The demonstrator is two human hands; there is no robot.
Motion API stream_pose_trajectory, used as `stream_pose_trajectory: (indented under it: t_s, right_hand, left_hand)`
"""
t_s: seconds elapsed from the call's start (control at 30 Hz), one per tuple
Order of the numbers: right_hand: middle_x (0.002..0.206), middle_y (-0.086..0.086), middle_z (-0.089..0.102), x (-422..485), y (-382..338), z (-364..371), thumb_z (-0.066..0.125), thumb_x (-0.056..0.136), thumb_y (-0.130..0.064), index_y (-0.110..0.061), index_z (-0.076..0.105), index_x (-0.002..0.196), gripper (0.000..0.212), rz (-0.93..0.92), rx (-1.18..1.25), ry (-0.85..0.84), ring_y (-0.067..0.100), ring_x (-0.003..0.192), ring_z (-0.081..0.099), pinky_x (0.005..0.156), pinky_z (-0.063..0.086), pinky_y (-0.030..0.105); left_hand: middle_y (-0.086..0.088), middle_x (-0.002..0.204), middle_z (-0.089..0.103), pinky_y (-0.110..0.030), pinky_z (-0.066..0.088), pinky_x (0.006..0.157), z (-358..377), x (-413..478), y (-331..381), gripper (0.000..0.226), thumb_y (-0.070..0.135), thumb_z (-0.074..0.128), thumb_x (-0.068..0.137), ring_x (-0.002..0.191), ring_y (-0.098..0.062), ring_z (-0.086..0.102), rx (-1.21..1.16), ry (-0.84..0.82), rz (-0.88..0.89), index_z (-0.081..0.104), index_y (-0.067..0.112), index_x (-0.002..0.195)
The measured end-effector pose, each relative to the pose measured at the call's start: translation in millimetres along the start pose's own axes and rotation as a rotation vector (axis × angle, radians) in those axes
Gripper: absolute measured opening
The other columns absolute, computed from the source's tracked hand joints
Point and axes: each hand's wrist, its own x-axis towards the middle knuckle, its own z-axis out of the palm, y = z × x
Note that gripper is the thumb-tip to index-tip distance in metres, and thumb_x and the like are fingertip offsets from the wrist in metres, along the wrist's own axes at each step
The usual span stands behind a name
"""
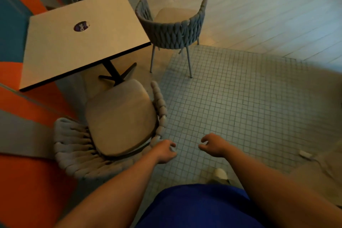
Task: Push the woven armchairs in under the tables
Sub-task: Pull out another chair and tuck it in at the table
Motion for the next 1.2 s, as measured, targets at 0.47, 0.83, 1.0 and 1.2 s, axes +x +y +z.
stream_pose_trajectory:
  t_s: [0.47,0.83,1.0,1.2]
  right_hand:
    - [0.144,0.009,0.054,65,89,-170,0.059,0.096,-0.043,-0.011,0.054,0.138,0.053,0.007,-0.03,-0.04,0.024,0.132,0.052,0.111,0.041,0.039]
    - [0.143,0.01,0.055,207,47,-297,0.059,0.096,-0.04,-0.011,0.054,0.138,0.051,0.031,-0.028,-0.003,0.024,0.131,0.053,0.111,0.041,0.039]
    - [0.145,0.01,0.053,269,11,-360,0.059,0.095,-0.043,-0.012,0.053,0.139,0.054,0.018,0.006,0.024,0.024,0.13,0.053,0.111,0.042,0.041]
    - [0.142,0.009,0.055,345,-30,-422,0.059,0.095,-0.042,-0.011,0.055,0.137,0.052,-0.039,0.012,0.0,0.024,0.128,0.054,0.109,0.043,0.04]
  left_hand:
    - [-0.008,0.117,0.067,-0.032,0.052,0.093,-14,96,166,0.048,0.021,0.062,0.095,0.106,-0.022,0.063,-0.12,0.016,-0.029,0.053,0.013,0.142]
    - [-0.009,0.14,0.058,-0.03,0.045,0.101,-144,238,216,0.047,0.025,0.063,0.097,0.128,-0.025,0.055,-0.096,0.043,-0.027,0.054,0.015,0.142]
    - [-0.01,0.136,0.061,-0.032,0.05,0.095,-229,294,239,0.047,0.025,0.062,0.096,0.12,-0.026,0.06,-0.088,0.028,-0.02,0.054,0.015,0.141]
    - [-0.012,0.14,0.058,-0.038,0.05,0.099,-310,354,263,0.045,0.027,0.06,0.099,0.123,-0.029,0.058,-0.108,0.034,-0.073,0.052,0.015,0.142]
